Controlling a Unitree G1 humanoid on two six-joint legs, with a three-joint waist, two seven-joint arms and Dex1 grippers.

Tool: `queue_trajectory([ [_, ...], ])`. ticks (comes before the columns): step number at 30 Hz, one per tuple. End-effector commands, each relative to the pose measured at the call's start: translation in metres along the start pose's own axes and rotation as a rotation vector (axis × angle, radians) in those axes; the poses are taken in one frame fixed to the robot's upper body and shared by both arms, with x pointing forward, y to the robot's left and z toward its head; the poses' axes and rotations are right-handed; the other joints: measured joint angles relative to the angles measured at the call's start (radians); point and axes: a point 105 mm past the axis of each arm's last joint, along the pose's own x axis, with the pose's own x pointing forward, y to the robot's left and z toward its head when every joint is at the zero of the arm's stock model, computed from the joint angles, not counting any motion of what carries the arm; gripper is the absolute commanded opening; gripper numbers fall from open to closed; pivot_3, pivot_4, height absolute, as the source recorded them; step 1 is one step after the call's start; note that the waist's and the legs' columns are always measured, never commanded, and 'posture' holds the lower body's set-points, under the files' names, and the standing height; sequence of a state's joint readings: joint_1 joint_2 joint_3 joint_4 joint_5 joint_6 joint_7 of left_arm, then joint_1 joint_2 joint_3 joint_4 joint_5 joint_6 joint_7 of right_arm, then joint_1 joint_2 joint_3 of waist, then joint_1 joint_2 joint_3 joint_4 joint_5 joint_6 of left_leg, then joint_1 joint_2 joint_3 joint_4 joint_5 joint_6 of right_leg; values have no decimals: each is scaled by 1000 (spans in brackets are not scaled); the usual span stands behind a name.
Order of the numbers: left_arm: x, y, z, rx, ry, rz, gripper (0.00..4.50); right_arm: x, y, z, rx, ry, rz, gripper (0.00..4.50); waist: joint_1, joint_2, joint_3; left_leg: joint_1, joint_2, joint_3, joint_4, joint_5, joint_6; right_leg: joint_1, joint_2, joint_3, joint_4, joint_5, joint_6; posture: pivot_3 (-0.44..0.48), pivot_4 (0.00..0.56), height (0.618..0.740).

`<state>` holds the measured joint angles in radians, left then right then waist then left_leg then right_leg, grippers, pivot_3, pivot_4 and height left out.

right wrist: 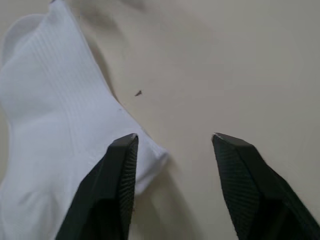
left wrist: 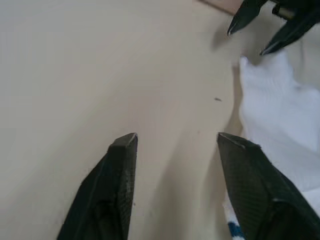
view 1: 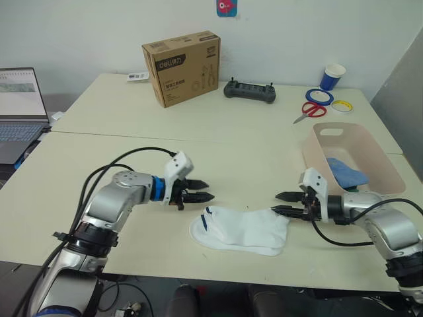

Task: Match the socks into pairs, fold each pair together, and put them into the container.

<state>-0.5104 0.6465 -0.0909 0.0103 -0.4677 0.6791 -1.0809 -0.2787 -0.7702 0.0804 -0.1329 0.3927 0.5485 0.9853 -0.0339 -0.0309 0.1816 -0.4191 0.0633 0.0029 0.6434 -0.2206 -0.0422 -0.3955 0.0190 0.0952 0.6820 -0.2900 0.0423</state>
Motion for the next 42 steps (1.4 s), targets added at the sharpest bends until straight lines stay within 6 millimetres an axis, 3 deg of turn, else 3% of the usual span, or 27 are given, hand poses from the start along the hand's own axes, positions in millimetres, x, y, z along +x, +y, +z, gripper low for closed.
queue_trajectory([
  [1,-16,-10,10,2,-58,-9,2878,-14,-3,12,-33,-48,-25,2826,0,0,0,0,0,0,0,0,0,0,0,0,0,0,0,0,150,740],
  [4,-25,-33,1,-14,-19,-83,2878,-16,-1,7,-4,-54,-24,2826,-3,0,0,0,0,0,-1,0,0,0,0,0,0,0,0,0,150,740],
  [7,-28,-56,-21,14,84,-148,2878,-12,1,0,32,-48,-10,2826,-4,0,0,1,0,0,-1,0,0,1,-1,0,0,0,0,0,150,740],
  [14,-18,-45,-43,104,141,-91,2878,-5,5,-3,22,-28,31,2826,1,0,0,3,-1,2,1,0,0,3,-2,1,-1,0,-1,0,150,740],
  [20,-7,-31,-39,154,134,-89,2878,2,5,-5,26,2,23,2826,2,0,0,2,-1,2,0,0,0,2,-2,0,-1,1,1,0,150,740],
  [27,1,-33,-35,194,137,-156,2878,6,11,-2,41,-14,55,2826,1,0,0,2,-1,2,0,0,0,2,-2,1,-1,1,1,0,150,740],
  [30,-4,-43,-37,194,167,-221,2295,5,21,0,61,-22,107,1940,1,0,0,2,-1,2,0,0,0,1,-1,0,0,1,1,0,150,740],
  [36,-7,-39,-34,204,165,-204,424,6,23,0,66,-18,108,0,1,0,0,2,-1,2,0,0,0,2,-1,0,0,1,1,0,150,740],
  [38,-6,-41,-32,211,161,-208,20,6,23,2,65,-25,107,0,1,0,0,2,-1,2,1,0,0,2,-2,1,-1,1,1,0,150,740],
  [42,-5,-46,-25,217,145,-221,20,3,22,6,56,-38,108,0,1,0,0,2,-1,2,0,0,0,2,-2,0,-1,1,1,0,150,740],
])
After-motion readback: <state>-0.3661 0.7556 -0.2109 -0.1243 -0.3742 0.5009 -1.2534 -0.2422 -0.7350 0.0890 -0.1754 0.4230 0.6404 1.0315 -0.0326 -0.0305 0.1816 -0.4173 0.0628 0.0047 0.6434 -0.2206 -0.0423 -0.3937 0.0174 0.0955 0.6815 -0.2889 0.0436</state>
